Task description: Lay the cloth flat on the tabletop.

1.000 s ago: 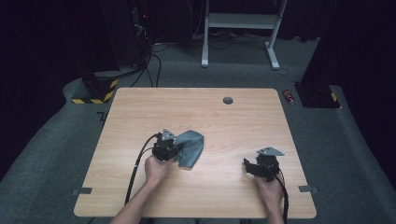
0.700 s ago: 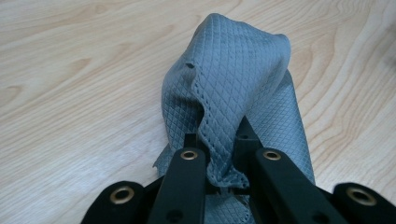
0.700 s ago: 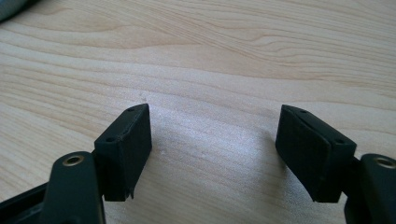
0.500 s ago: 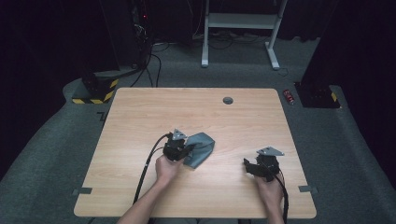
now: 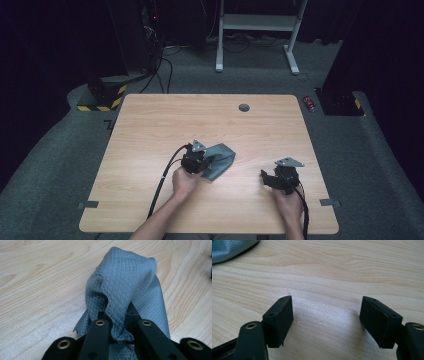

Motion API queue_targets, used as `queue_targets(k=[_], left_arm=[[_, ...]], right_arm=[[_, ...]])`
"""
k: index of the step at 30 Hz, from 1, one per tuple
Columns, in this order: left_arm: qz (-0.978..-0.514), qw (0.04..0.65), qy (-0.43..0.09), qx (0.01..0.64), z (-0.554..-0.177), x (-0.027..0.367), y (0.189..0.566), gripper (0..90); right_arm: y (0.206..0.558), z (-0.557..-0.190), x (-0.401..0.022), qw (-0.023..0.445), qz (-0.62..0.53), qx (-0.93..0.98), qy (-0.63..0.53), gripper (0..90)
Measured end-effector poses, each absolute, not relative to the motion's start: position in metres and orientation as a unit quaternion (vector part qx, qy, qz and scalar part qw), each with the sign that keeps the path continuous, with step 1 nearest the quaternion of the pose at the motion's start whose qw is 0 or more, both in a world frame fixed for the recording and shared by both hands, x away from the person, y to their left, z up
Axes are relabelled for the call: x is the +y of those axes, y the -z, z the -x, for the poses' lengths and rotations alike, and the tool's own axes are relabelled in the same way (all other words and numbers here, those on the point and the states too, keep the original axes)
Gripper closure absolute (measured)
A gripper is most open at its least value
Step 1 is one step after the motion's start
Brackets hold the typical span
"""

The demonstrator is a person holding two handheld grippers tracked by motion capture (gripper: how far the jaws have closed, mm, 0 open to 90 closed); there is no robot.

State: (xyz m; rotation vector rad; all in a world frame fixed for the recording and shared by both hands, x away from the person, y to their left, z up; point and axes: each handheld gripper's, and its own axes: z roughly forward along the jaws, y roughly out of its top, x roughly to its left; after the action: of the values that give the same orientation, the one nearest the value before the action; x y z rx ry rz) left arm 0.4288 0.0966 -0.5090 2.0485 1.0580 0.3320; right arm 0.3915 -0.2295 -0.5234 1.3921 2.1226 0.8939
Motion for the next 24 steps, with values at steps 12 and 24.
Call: queue_targets(k=[12,24], left_arm=[[-0.814,0.391,-0.135,0.407,-0.421,0.102,0.498,53.3],[-0.799,0.406,-0.149,0.418,-0.399,0.128,0.481,42.2]], right_arm=[[0.523,-0.392,-0.229,0.224,-0.504,0.769,-0.324,26.7],[0.523,-0.389,-0.227,0.224,-0.494,0.772,-0.331,44.8]])
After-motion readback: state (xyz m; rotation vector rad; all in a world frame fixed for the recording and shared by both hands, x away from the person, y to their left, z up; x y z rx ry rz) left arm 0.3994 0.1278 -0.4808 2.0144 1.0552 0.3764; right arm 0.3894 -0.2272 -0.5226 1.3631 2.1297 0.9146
